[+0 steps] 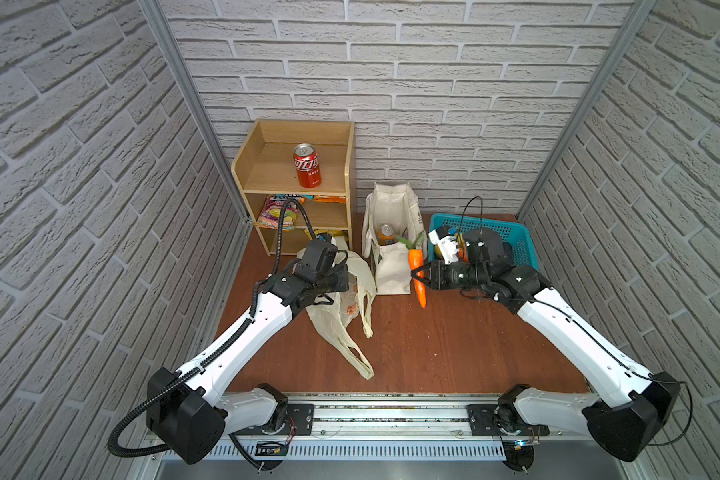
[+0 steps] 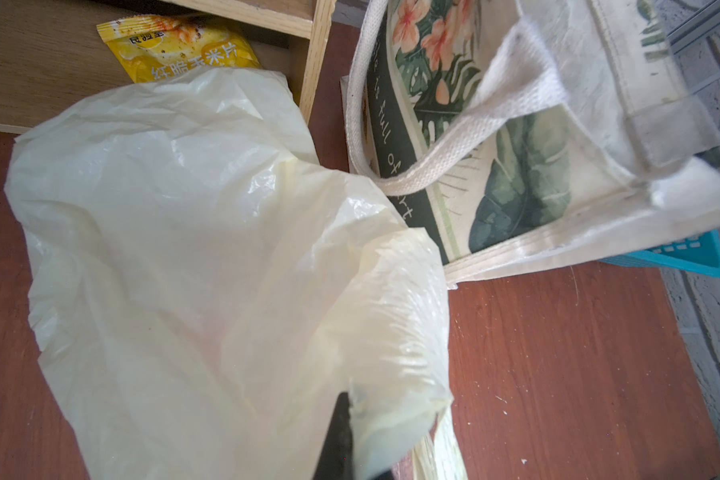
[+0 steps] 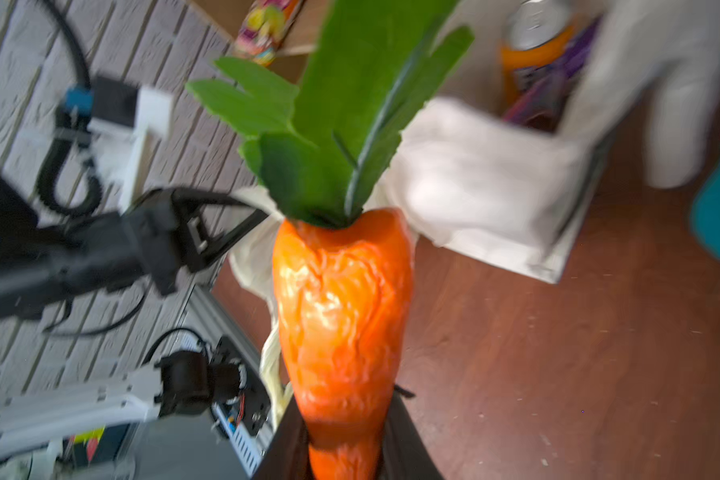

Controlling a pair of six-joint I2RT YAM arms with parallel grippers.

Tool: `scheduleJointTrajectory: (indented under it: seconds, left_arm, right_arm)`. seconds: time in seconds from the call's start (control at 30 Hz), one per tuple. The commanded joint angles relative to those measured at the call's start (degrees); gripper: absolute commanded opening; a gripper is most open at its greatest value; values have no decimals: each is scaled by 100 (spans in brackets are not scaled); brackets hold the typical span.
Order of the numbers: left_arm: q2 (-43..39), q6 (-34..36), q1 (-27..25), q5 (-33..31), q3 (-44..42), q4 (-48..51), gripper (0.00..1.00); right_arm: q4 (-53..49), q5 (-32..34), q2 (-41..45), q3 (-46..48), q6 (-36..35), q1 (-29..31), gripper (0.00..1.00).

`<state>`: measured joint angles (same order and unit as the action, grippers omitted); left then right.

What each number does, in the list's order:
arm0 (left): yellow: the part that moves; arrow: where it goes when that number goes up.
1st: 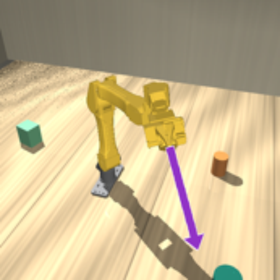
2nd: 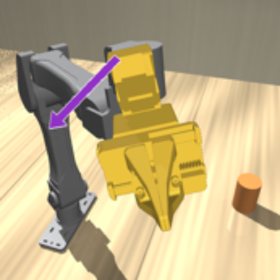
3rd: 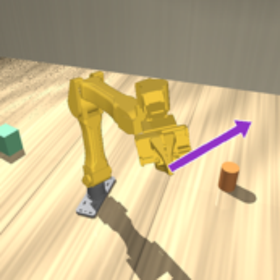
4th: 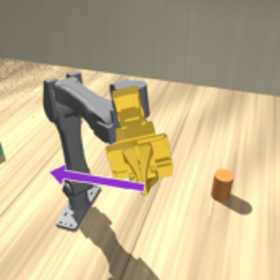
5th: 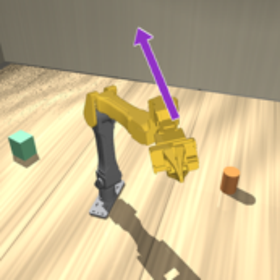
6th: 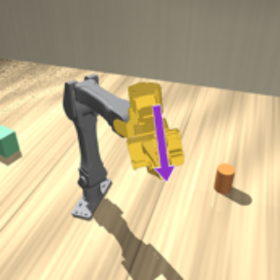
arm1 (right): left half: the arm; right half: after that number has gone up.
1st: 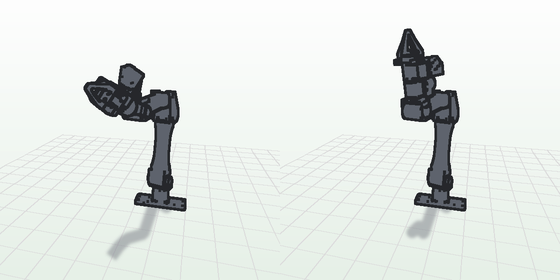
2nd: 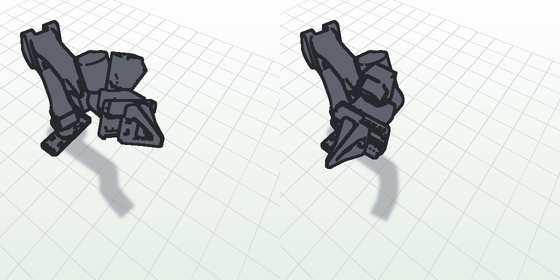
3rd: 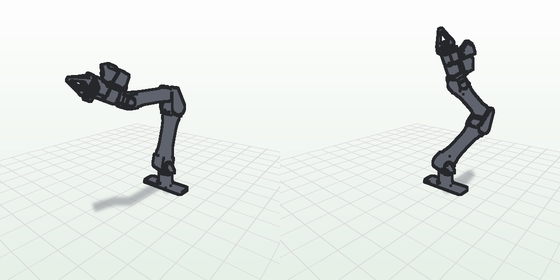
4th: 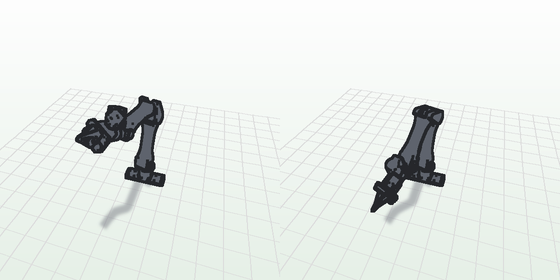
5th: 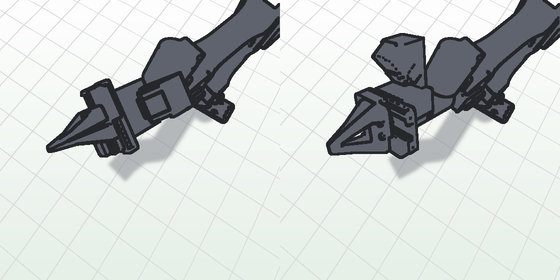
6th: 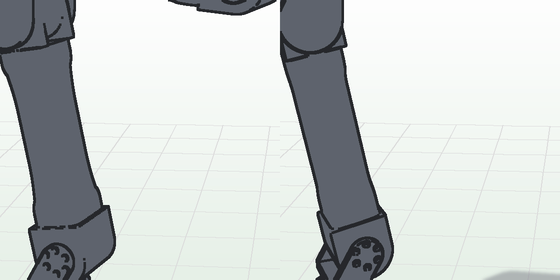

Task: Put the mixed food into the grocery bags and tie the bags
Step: 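Carry the carrot to the plastic bag opening with the right gripper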

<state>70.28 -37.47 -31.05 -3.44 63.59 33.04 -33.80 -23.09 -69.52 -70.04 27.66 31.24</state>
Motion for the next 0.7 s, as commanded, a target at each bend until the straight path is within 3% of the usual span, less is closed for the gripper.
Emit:
scheduleJointTrajectory:
  seconds: [0.0, 0.17, 0.33, 0.53, 0.67]
  left_arm:
    - [84, 144, 99, 86, 196, 58, 0]
    - [106, 99, 290, 256, 258, 36, 0]
    - [117, 70, 417, 396, 353, 62, 0]
    - [113, 145, 439, 596, 459, 150, 0]
    - [32, 238, 450, 798, 454, 141, 3]
  right_arm:
    - [215, 127, 209, 217, -129, 892, 16]
    - [336, 167, 203, 594, -140, 2020, 16]
    - [545, 154, -168, 623, -211, 2646, 16]
    - [578, 96, -875, 408, -267, 2659, 16]
    - [839, -47, -1242, 469, -207, 2240, 14]
